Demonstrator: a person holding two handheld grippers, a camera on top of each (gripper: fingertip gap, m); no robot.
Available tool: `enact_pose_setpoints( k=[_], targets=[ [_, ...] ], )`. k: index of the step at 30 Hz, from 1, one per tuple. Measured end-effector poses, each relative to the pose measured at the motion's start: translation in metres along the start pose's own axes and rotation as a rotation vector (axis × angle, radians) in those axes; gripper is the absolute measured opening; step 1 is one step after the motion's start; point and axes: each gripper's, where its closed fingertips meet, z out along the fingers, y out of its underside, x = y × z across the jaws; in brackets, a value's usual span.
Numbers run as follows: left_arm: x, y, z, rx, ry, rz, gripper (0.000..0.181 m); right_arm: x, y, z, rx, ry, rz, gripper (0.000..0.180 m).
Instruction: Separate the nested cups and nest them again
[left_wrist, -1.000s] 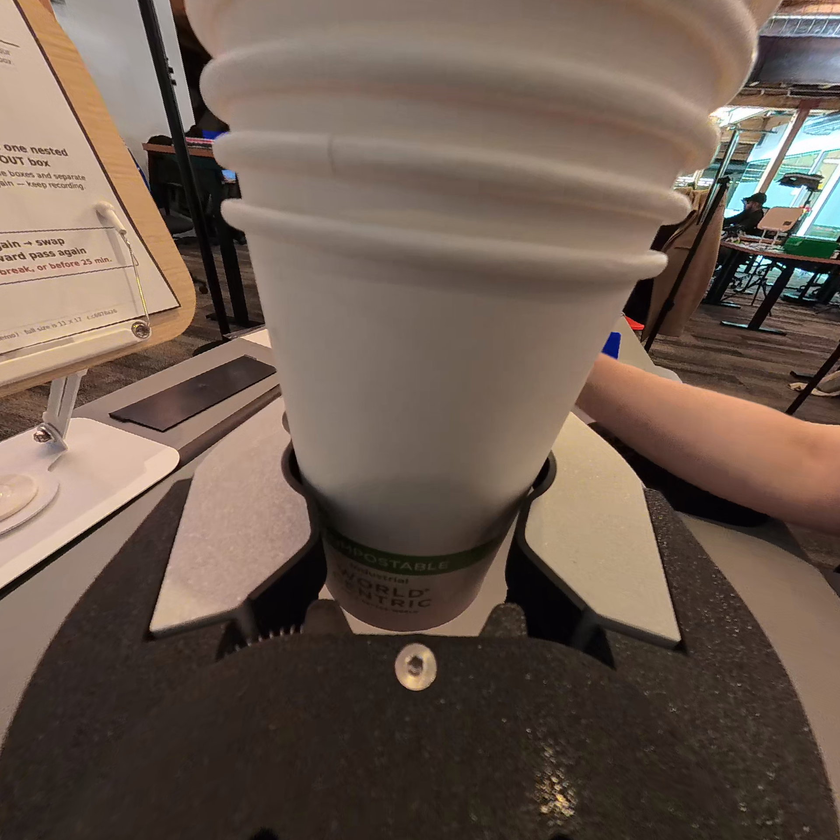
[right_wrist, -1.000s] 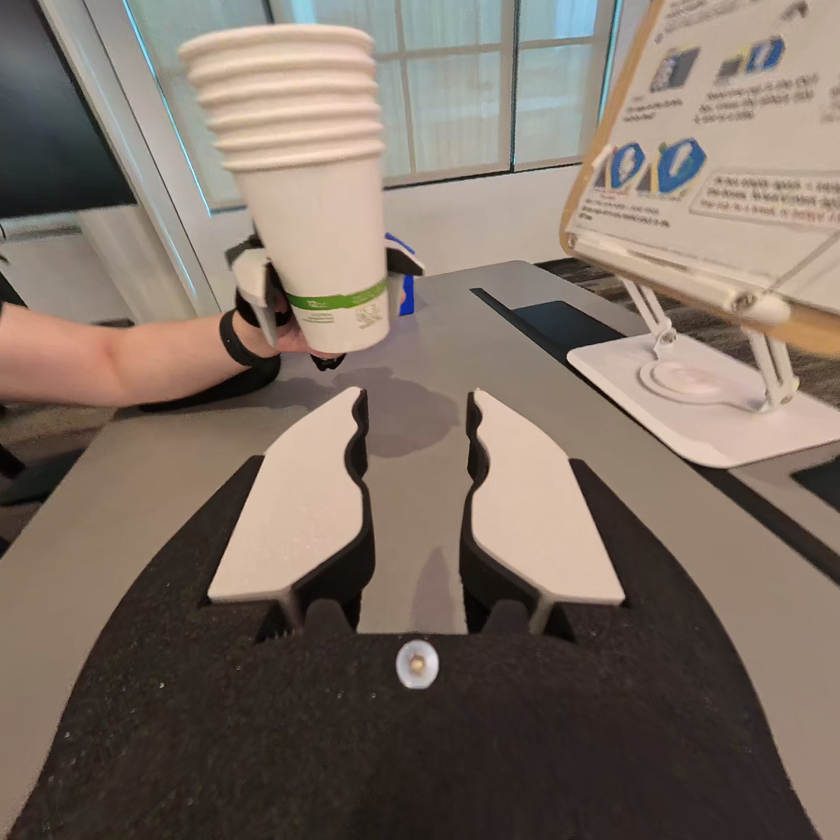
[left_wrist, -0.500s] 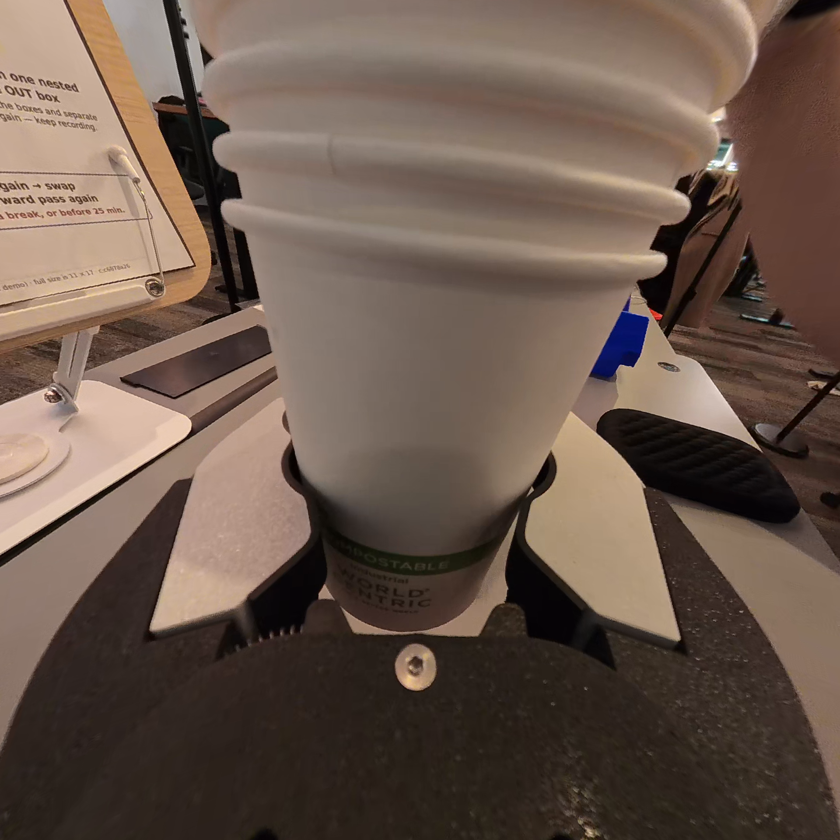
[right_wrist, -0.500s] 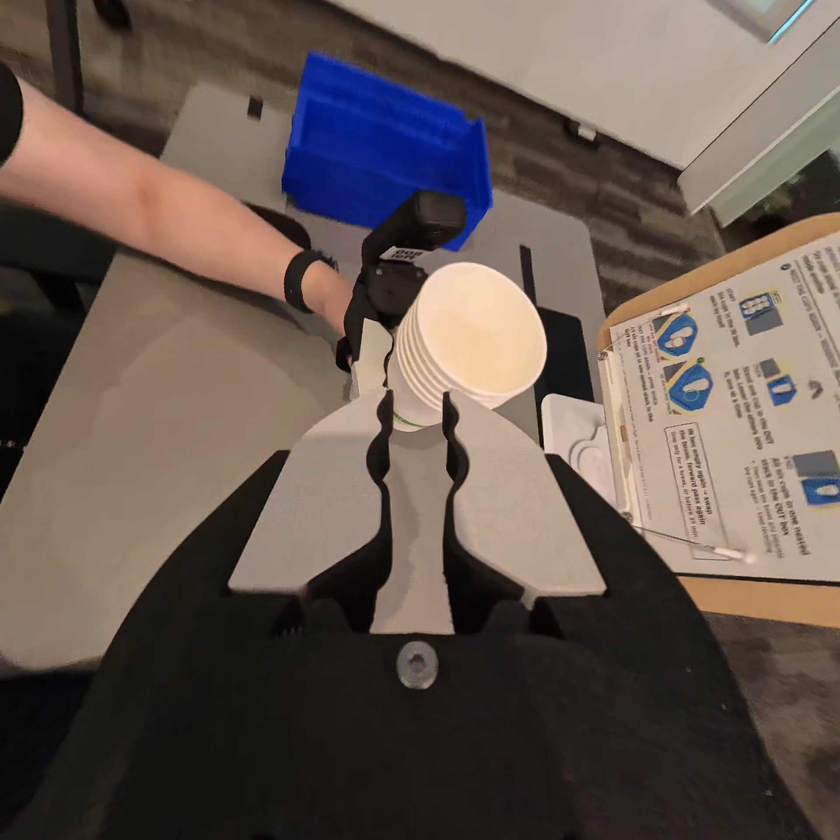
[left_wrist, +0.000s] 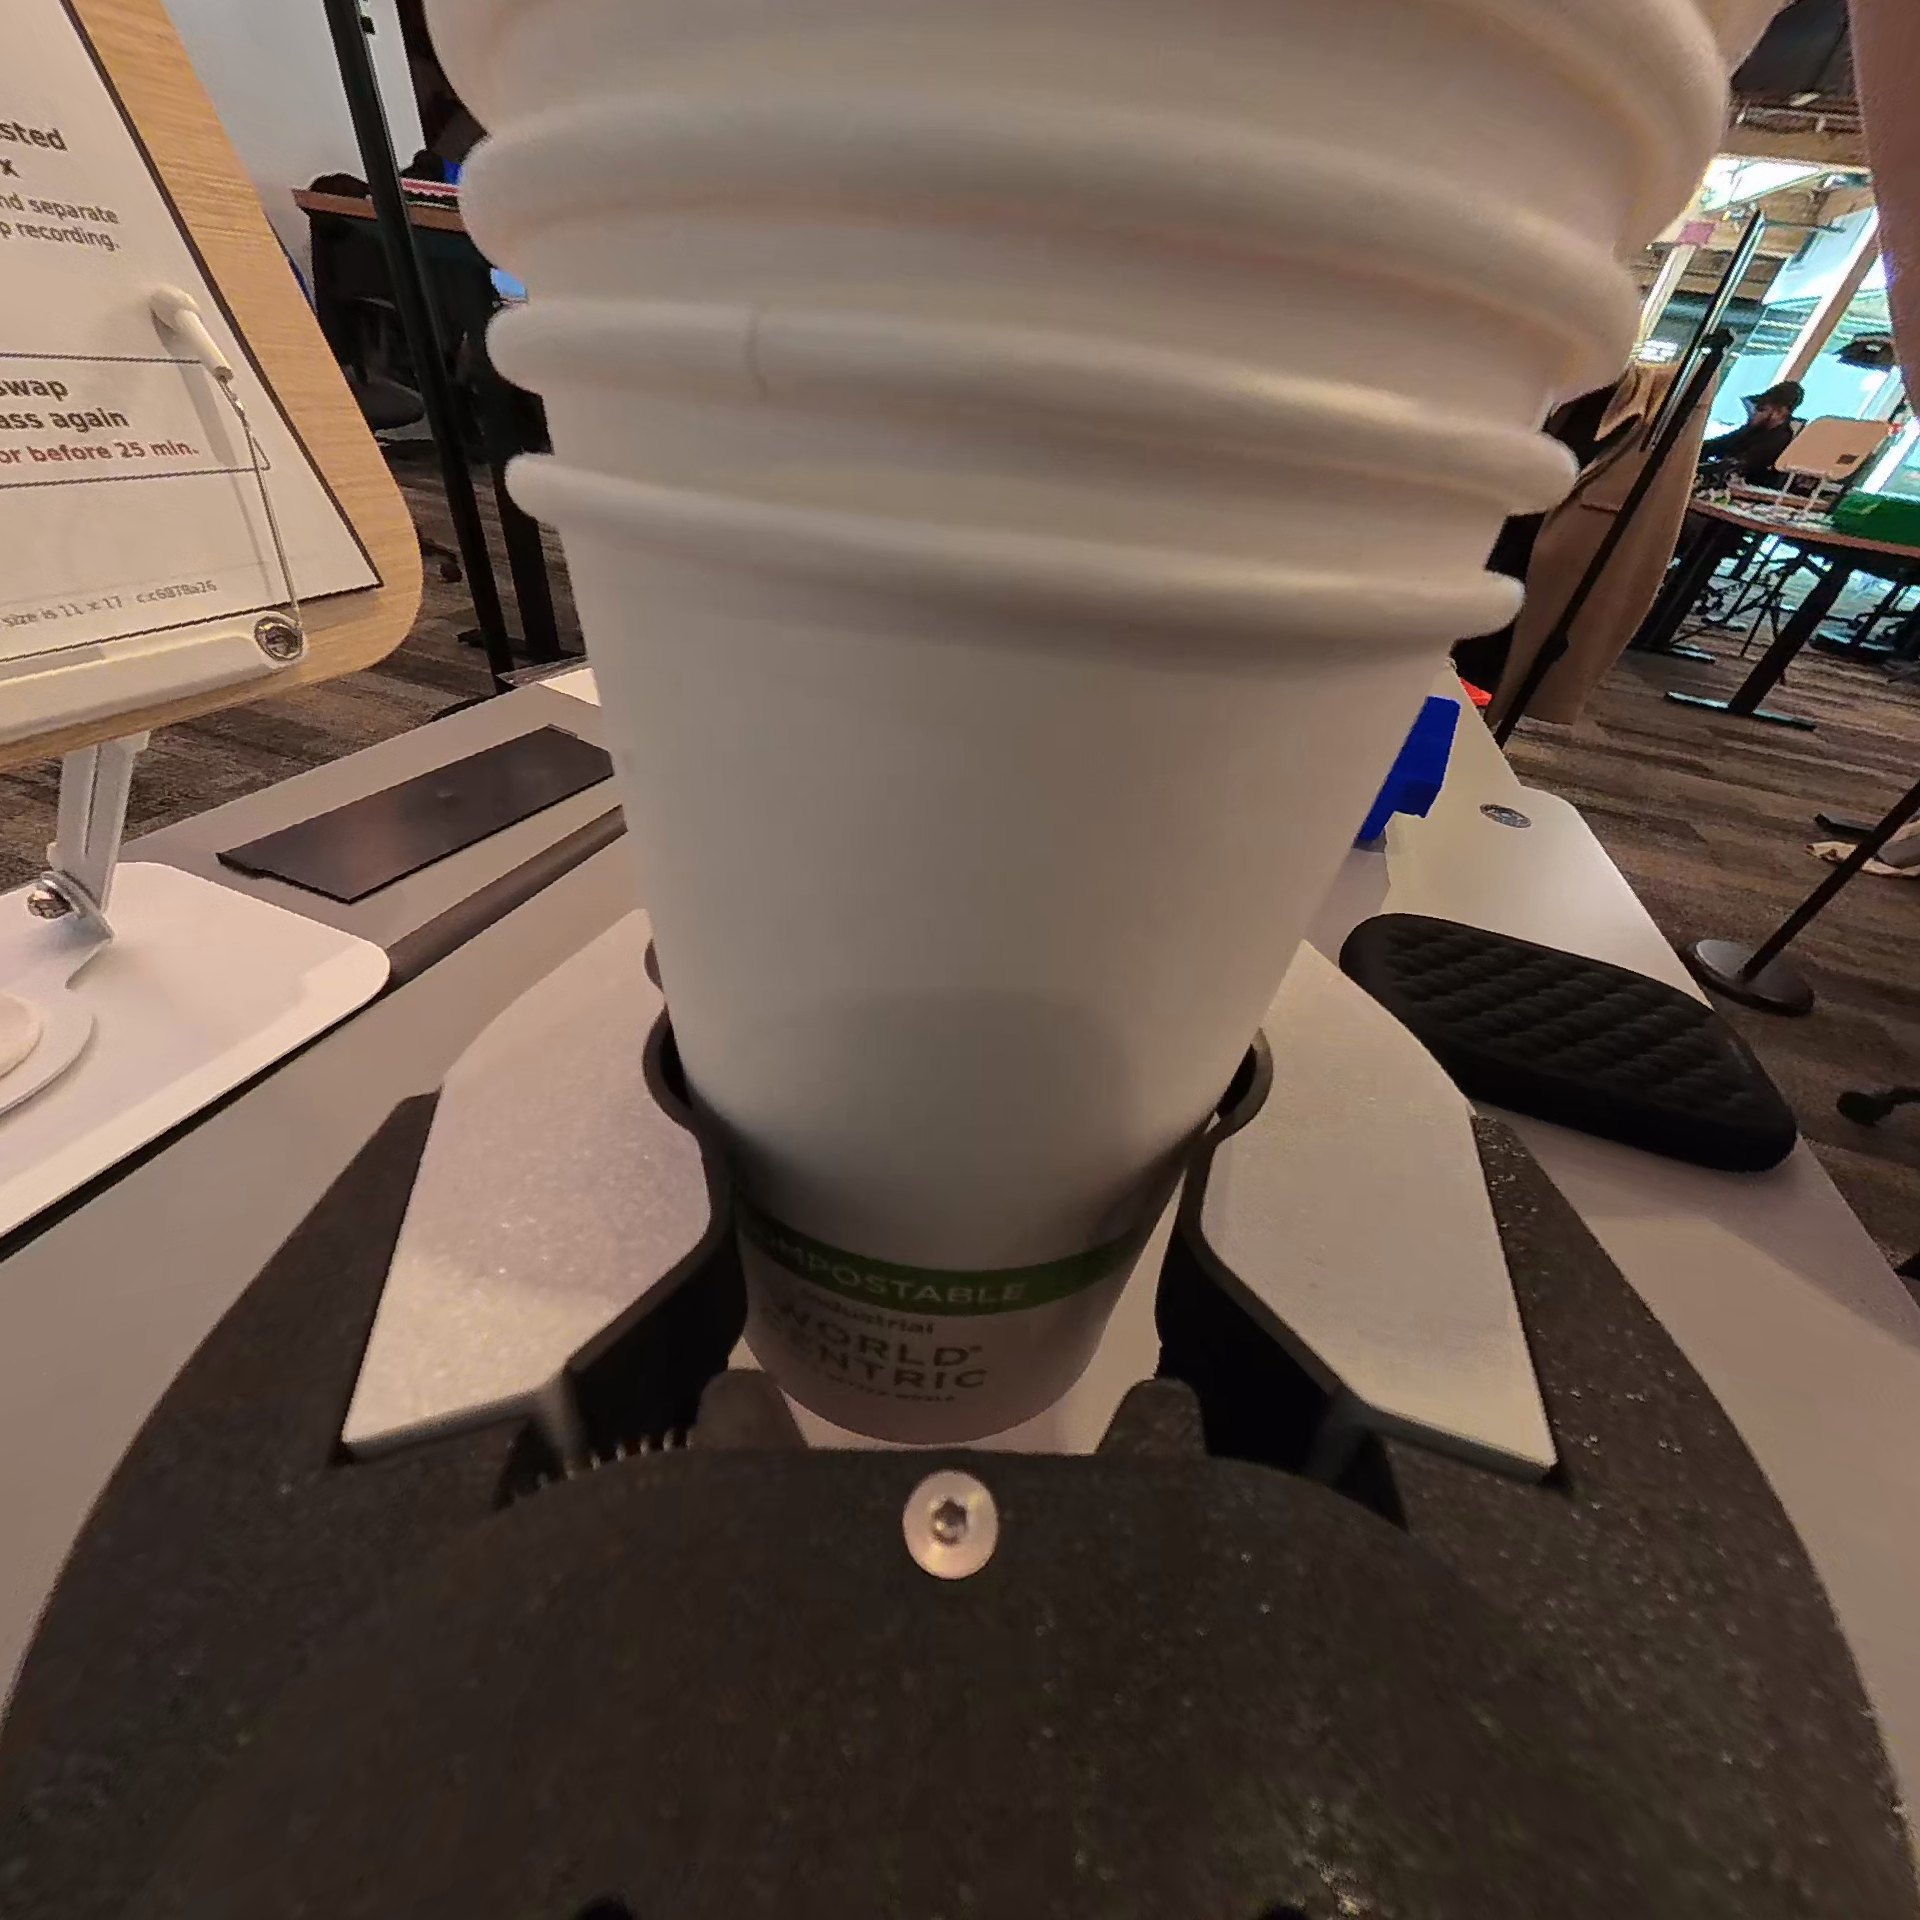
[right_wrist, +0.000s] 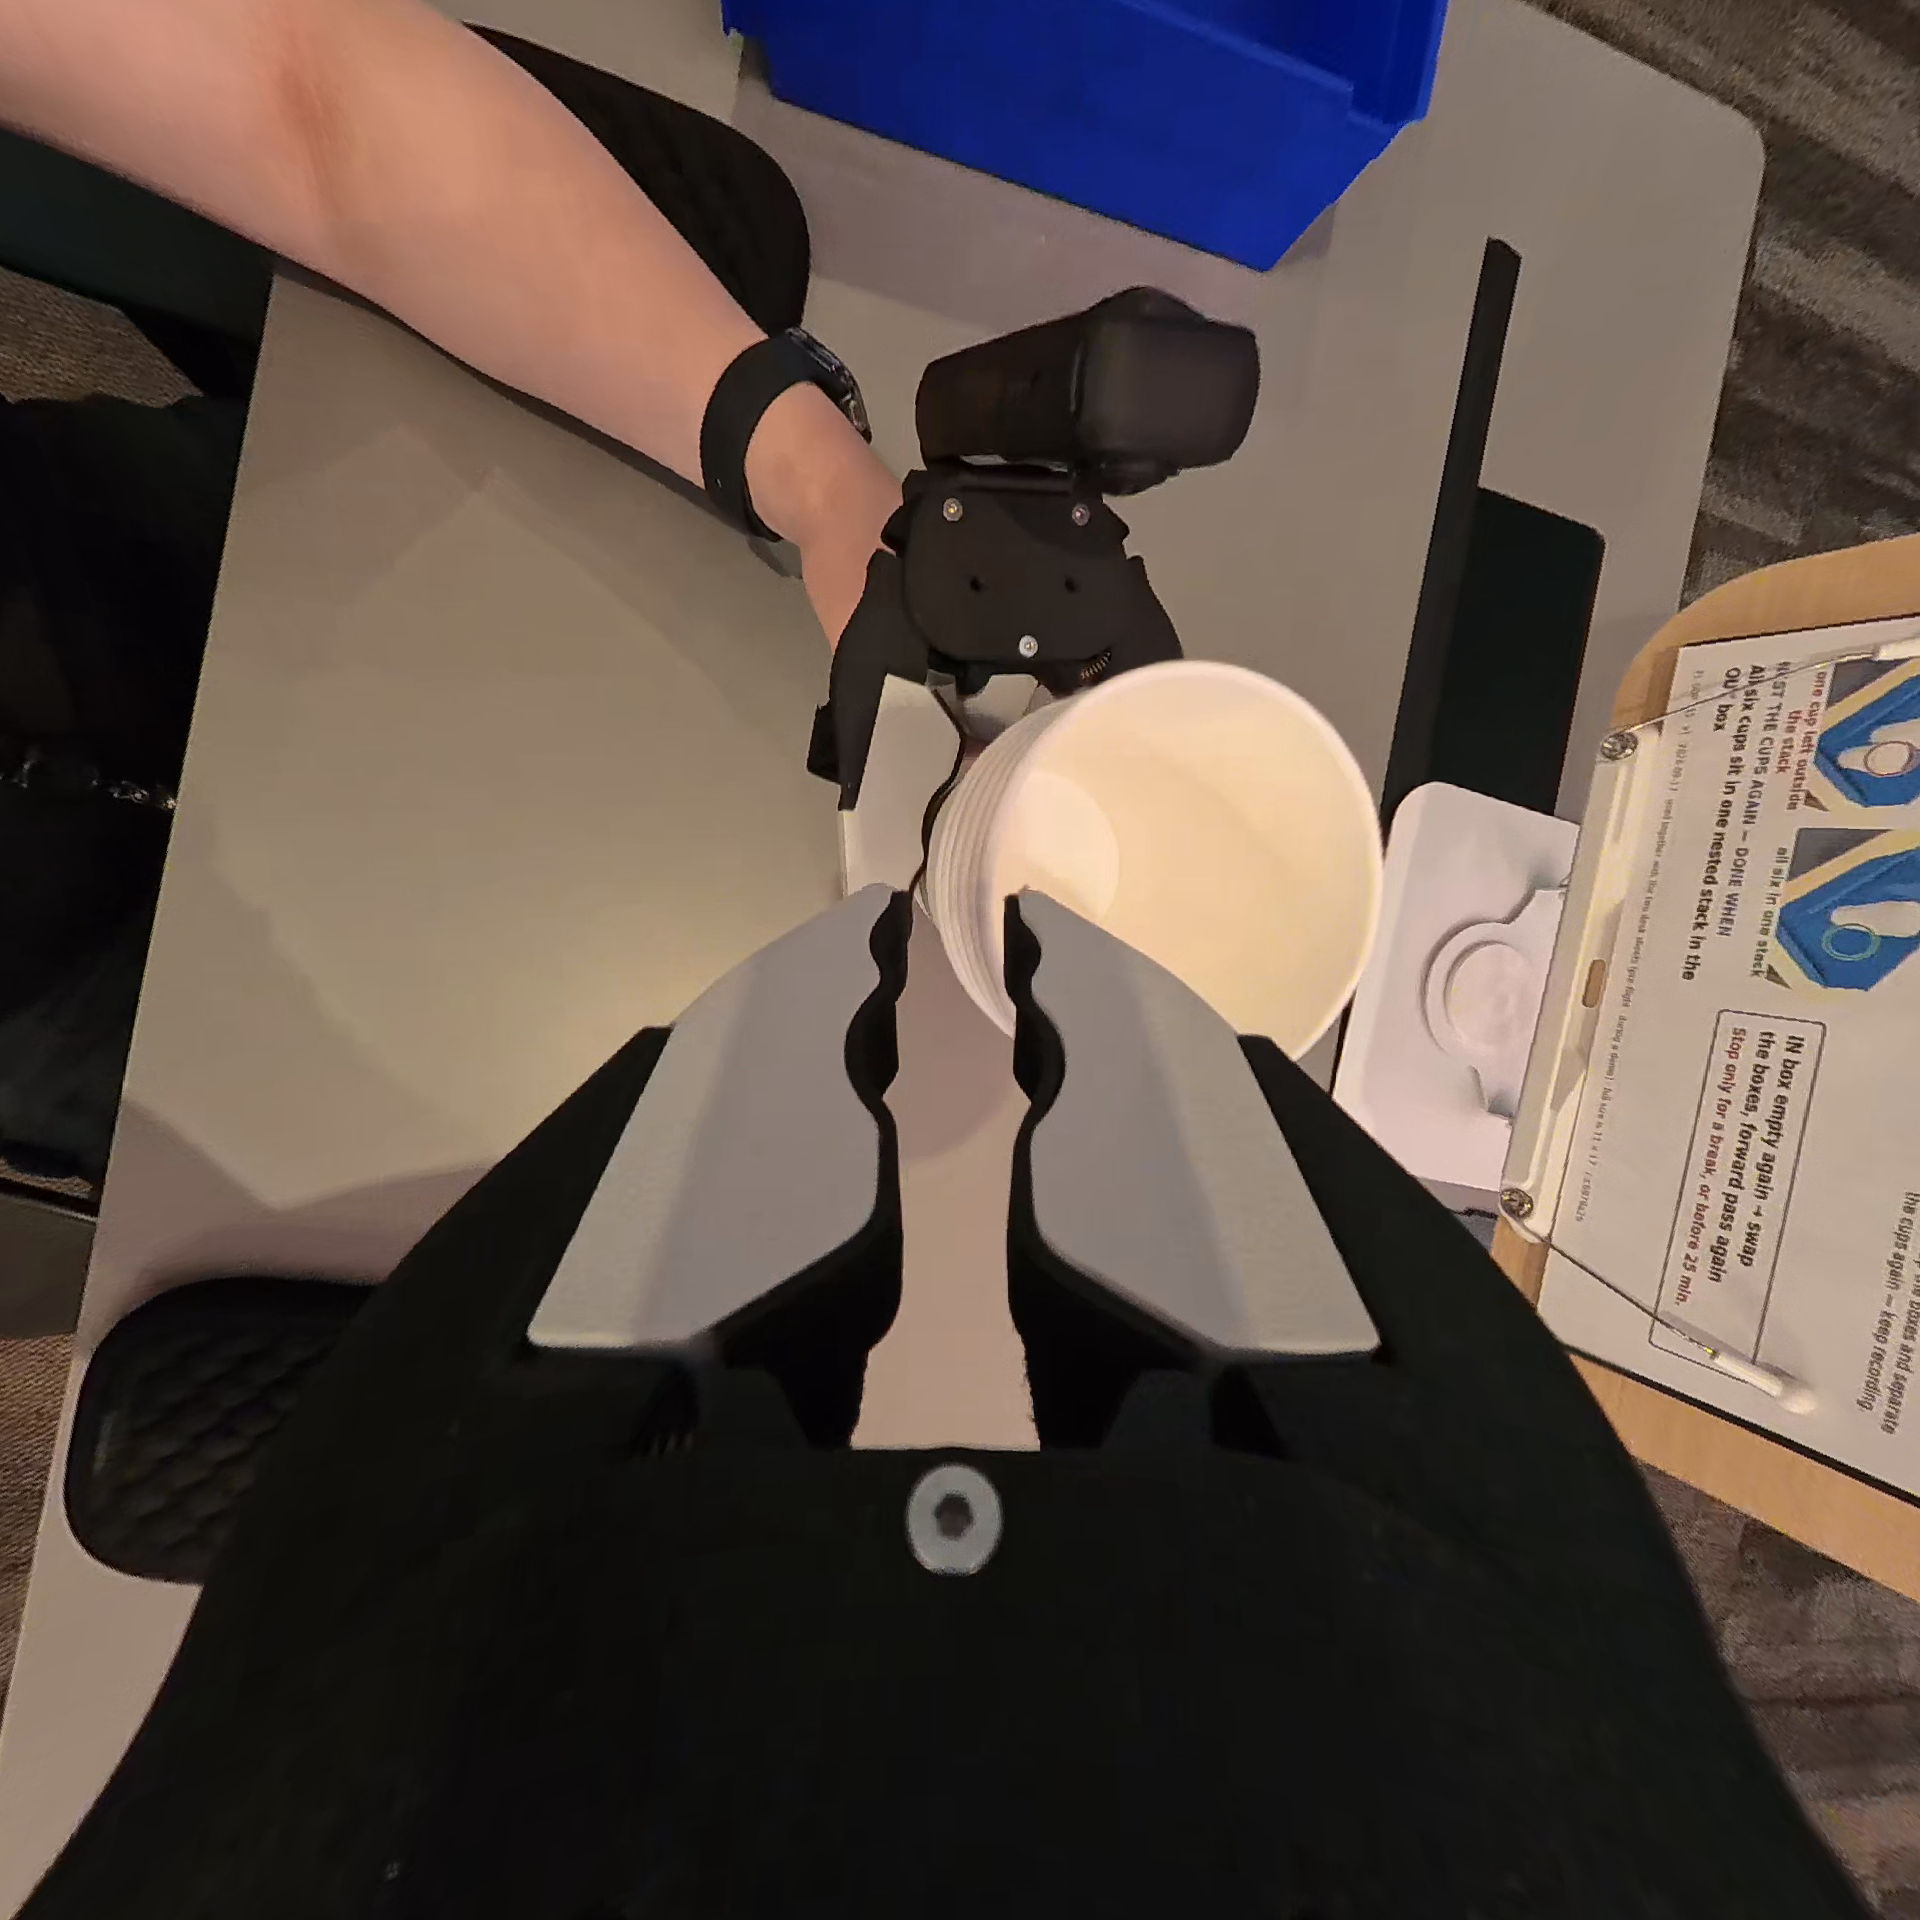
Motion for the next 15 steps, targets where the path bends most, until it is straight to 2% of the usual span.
enact_pose_setpoints(
  k=[7, 15],
  targets=[
    [-0.002, -0.001, 0.0, 0.0, -0.002, -0.005, 0.1, 0.005, -0.009, 0.001, -0.013, -0.001, -0.01, 0.014],
    [-0.001, -0.002, 0.0, 0.004, 0.001, -0.006, 0.1, 0.011, -0.006, 0.008, -0.114, 0.008, -0.015, 0.011]
  ],
)
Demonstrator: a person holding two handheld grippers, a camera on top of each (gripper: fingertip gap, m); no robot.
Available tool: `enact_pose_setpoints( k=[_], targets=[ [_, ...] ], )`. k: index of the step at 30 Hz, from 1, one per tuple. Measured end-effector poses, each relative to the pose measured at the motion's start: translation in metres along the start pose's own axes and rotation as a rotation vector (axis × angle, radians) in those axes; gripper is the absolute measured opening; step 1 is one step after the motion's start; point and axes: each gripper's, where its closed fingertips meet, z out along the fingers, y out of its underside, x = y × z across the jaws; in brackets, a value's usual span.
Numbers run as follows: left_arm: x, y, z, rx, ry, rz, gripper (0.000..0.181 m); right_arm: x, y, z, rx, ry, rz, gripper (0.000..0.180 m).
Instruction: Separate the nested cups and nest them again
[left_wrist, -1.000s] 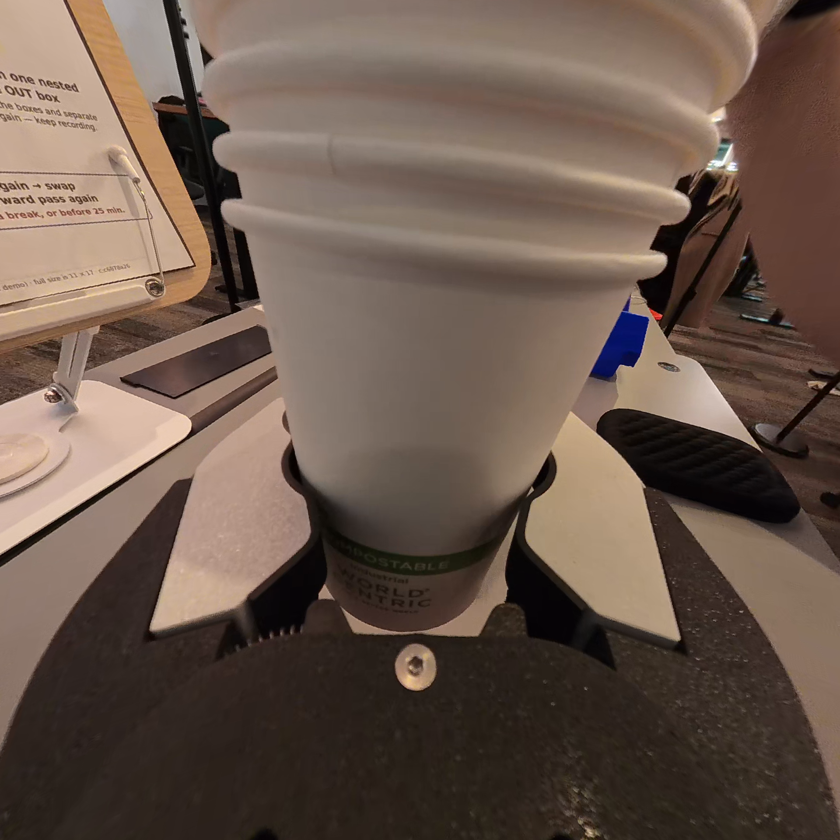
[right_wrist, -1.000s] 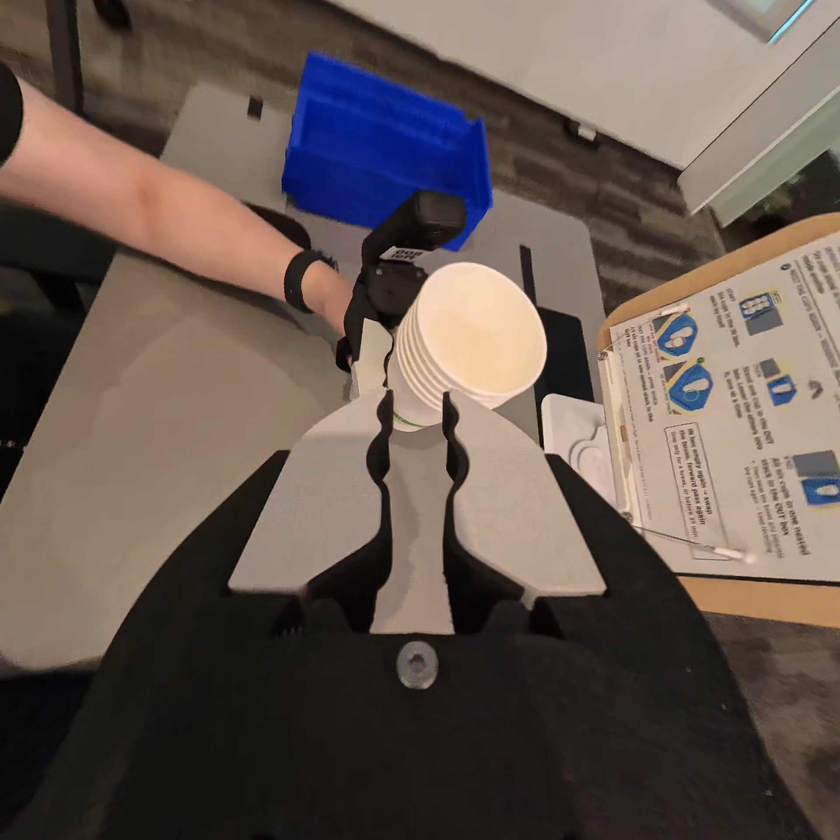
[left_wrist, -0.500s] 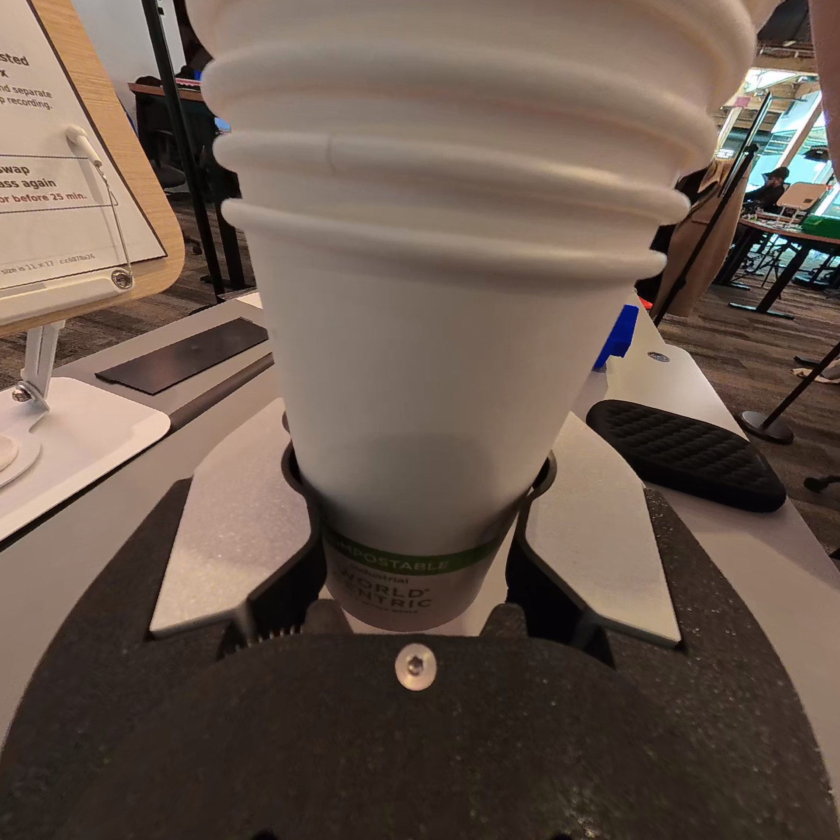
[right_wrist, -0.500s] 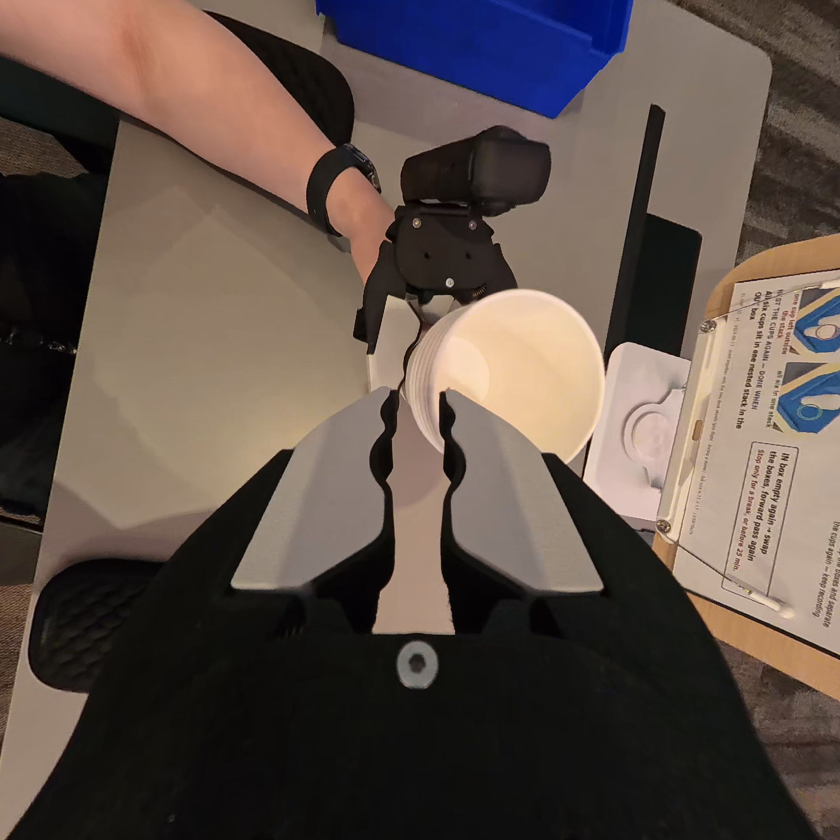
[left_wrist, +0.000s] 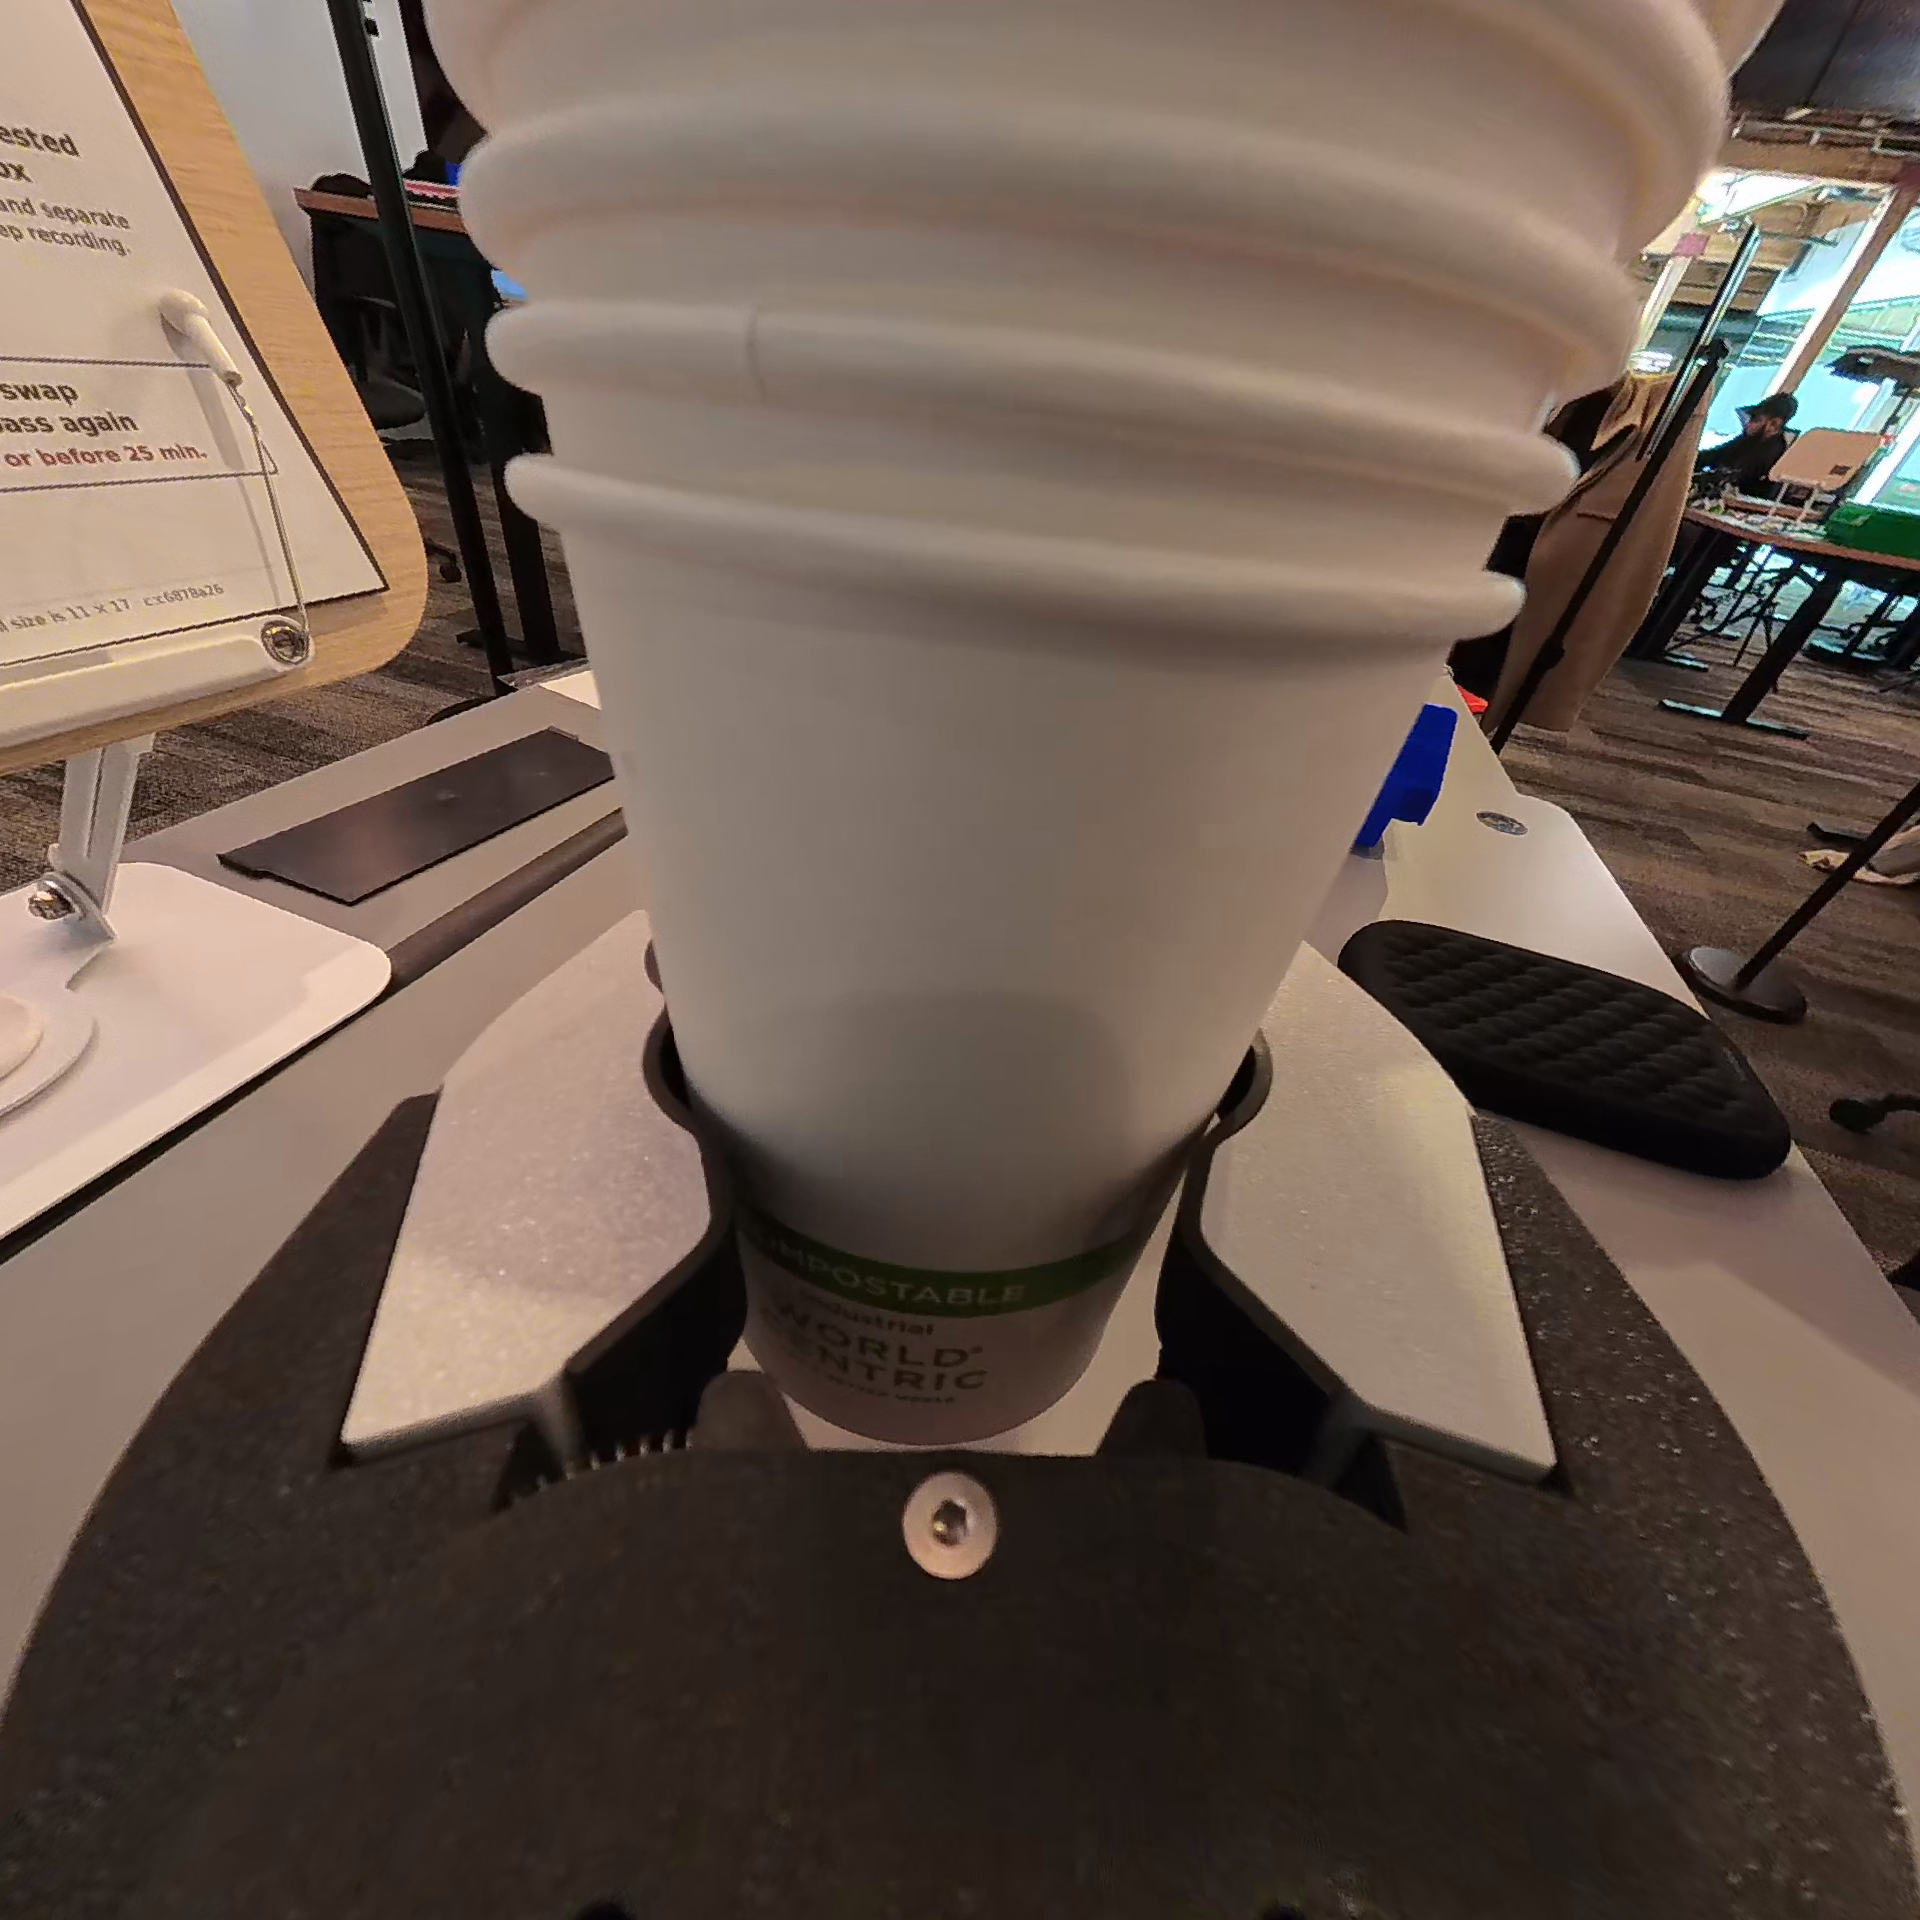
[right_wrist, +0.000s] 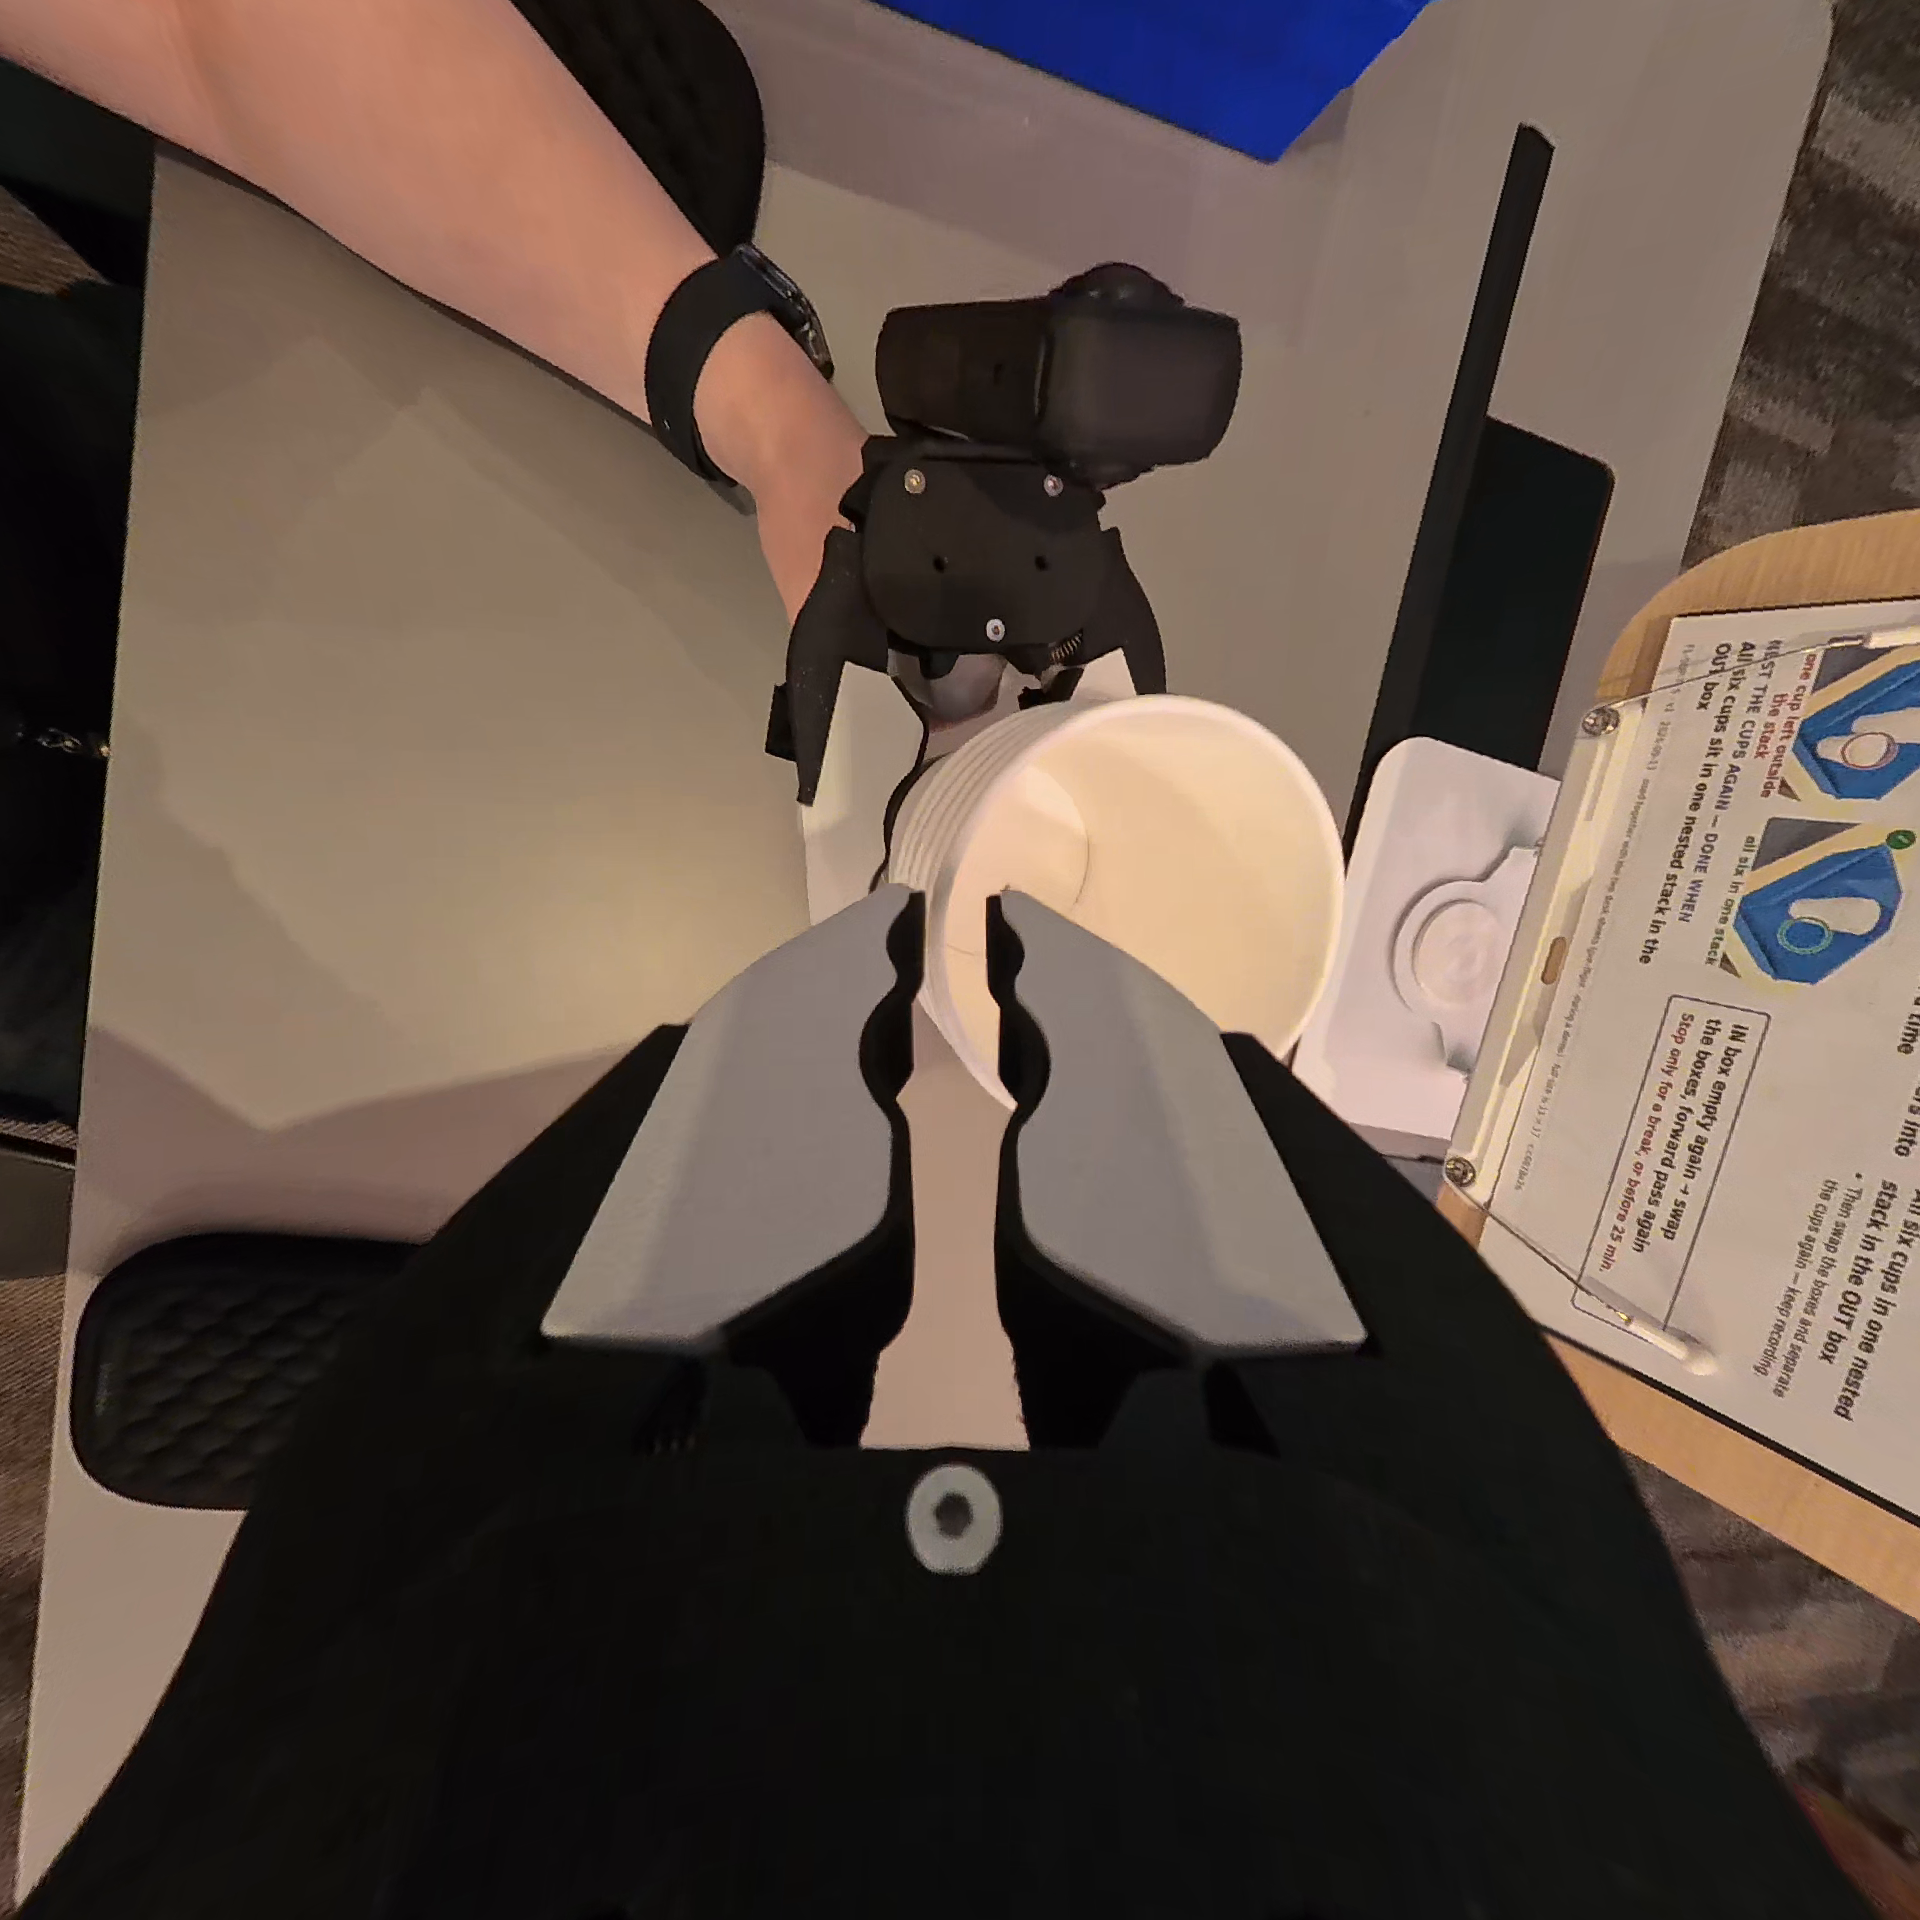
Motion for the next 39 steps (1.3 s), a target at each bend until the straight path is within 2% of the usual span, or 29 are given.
enact_pose_setpoints(
  k=[20, 39],
  targets=[
    [0.0, -0.003, 0.0, 0.014, 0.006, -0.021, 0.1, 0.001, 0.004, 0.003, -0.022, -0.016, 0.034, 0.003],
    [0.002, -0.008, -0.001, 0.032, 0.013, -0.035, 0.1, 0.005, -0.005, -0.017, -0.017, 0.057, -0.015, 0.003]
  ],
)
